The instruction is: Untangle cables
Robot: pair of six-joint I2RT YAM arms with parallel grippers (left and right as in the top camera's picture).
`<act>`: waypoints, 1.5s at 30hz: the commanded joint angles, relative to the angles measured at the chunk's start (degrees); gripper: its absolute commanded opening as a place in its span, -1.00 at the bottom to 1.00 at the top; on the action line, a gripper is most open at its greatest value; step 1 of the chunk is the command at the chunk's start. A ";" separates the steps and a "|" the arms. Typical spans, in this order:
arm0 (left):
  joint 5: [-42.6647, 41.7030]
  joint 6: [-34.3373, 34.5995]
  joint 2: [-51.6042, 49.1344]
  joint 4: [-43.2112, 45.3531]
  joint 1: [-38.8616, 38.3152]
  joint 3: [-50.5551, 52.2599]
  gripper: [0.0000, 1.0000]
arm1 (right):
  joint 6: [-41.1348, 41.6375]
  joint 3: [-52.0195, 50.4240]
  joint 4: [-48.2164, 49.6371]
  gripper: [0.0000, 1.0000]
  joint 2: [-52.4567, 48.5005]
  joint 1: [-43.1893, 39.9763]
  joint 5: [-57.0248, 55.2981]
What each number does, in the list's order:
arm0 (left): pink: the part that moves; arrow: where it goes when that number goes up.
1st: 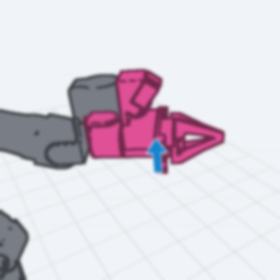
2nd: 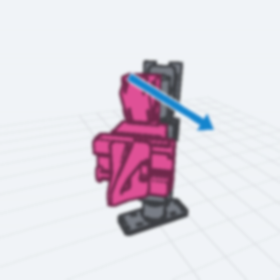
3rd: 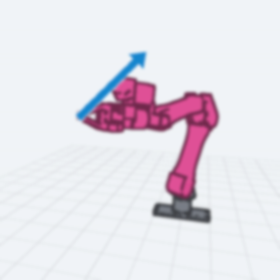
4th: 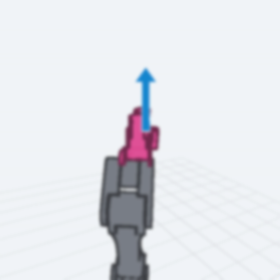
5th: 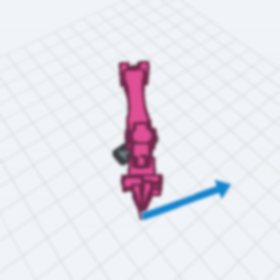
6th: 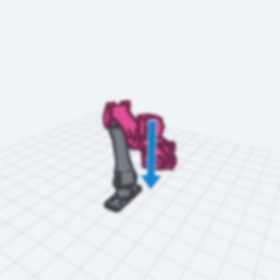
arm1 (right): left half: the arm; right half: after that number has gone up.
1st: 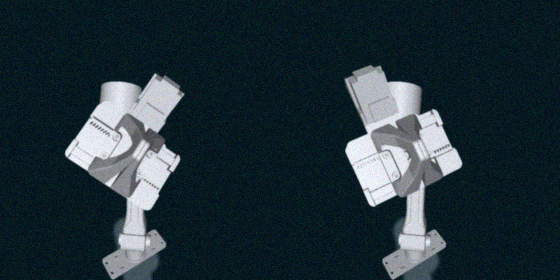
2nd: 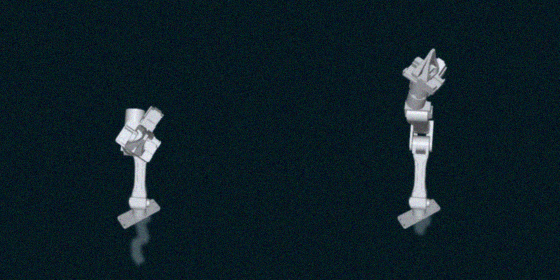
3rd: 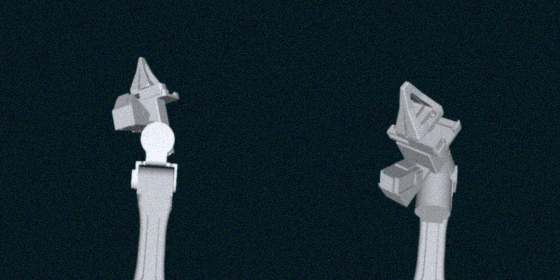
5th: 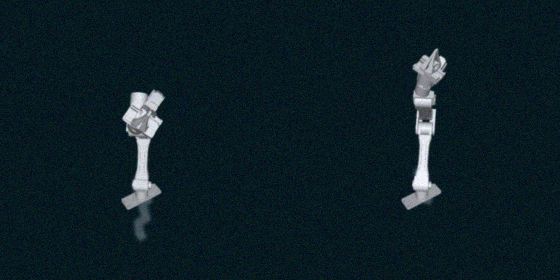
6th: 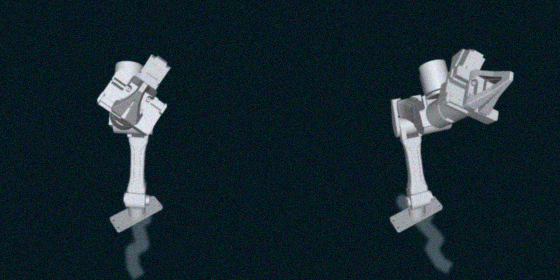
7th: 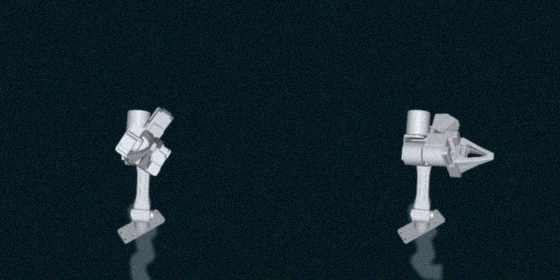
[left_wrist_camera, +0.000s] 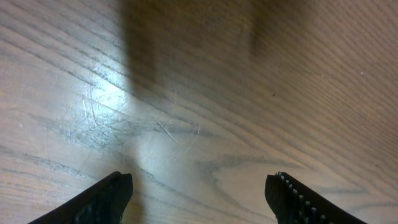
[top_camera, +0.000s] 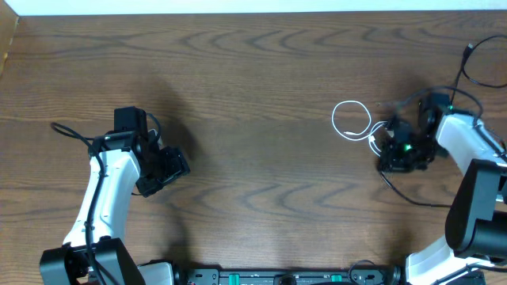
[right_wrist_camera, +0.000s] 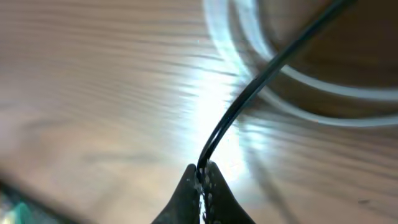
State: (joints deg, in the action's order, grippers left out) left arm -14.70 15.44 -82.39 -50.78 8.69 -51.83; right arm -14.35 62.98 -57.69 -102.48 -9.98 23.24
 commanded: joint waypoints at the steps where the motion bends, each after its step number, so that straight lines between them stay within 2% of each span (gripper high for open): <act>1: 0.20 0.26 0.04 -0.17 0.24 0.35 0.47 | -5.90 8.98 -4.07 -0.98 2.05 0.22 11.85; 8: 0.22 0.26 0.04 -0.17 0.24 0.35 0.47 | -5.14 21.20 -6.80 -0.98 6.82 -1.42 11.85; 17: 0.22 0.26 0.04 -0.15 0.24 0.35 0.48 | -2.40 24.02 -3.82 -0.97 14.14 -5.99 9.07; 20: 0.20 0.28 0.04 -0.15 0.24 0.35 0.47 | -0.44 23.76 -5.29 -0.65 14.14 -6.10 5.99; 25: 0.20 0.28 0.04 0.26 0.24 0.35 0.48 | -0.44 19.74 -5.68 -0.61 13.97 -4.07 5.31; 27: 0.20 0.26 0.04 0.48 0.24 0.35 0.48 | 0.07 17.33 -4.59 -0.44 13.97 -2.97 4.74; 30: 0.20 0.26 0.04 0.52 0.24 0.35 0.48 | 3.28 13.33 -2.84 -0.39 13.97 -1.46 0.92; 36: 0.22 0.26 0.04 1.42 0.24 0.35 0.48 | 3.65 7.17 -0.35 -0.25 13.97 2.40 -3.93; 40: 0.20 0.26 0.04 2.12 0.24 0.35 0.47 | 6.12 6.21 1.53 -0.07 13.68 6.08 -9.35; 45: 0.20 0.26 0.04 2.43 0.24 0.35 0.47 | 10.71 6.21 3.69 -0.03 11.45 10.91 -14.80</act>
State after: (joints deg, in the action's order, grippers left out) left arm -14.70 15.44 -82.39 -48.34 8.69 -51.83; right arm -7.81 69.41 -55.00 -88.90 -1.72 13.98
